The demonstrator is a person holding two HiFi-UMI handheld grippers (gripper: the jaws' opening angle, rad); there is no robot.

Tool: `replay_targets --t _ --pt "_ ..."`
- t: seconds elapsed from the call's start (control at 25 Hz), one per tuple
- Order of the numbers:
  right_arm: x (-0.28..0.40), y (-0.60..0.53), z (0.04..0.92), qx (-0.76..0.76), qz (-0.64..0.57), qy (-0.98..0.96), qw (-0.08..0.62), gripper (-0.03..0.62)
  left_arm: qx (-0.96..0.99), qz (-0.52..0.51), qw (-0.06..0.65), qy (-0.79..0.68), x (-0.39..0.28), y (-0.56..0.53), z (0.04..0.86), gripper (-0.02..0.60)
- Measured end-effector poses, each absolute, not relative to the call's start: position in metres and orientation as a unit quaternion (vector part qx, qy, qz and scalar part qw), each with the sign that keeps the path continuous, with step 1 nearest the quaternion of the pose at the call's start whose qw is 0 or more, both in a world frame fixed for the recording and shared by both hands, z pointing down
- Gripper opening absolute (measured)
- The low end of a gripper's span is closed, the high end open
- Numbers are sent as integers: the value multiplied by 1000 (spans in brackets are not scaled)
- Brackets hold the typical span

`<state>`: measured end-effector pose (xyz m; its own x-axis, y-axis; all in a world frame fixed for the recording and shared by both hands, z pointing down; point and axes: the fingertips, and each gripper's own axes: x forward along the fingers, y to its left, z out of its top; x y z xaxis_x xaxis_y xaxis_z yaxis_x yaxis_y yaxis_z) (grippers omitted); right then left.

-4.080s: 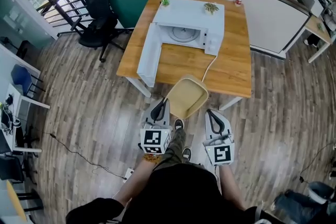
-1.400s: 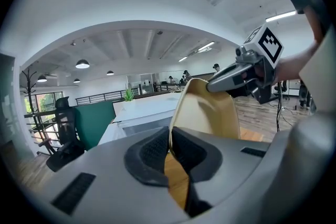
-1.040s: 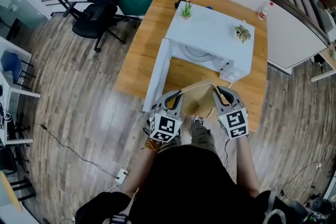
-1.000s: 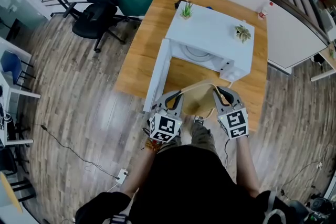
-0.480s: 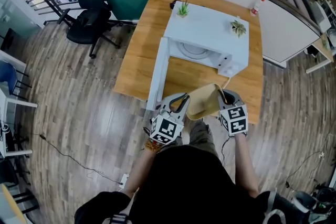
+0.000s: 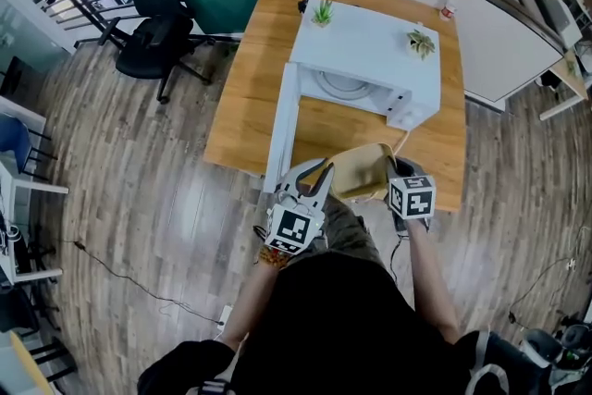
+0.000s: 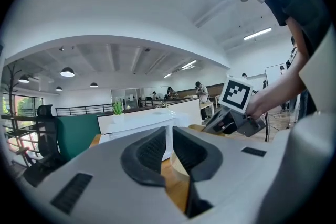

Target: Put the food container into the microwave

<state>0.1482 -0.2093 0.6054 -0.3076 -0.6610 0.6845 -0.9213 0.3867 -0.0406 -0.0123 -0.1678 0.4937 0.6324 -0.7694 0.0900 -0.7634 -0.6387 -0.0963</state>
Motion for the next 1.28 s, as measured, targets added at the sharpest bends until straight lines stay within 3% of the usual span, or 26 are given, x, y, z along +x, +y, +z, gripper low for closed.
replay_targets --t 0.92,1.28 --pt "140 -271 677 599 306 -702 236 14 -898 -58 71 431 -13 -184 484 38" --pt "135 -293 684 607 322 -693 219 14 -902 -1 5 433 -24 -211 479 37"
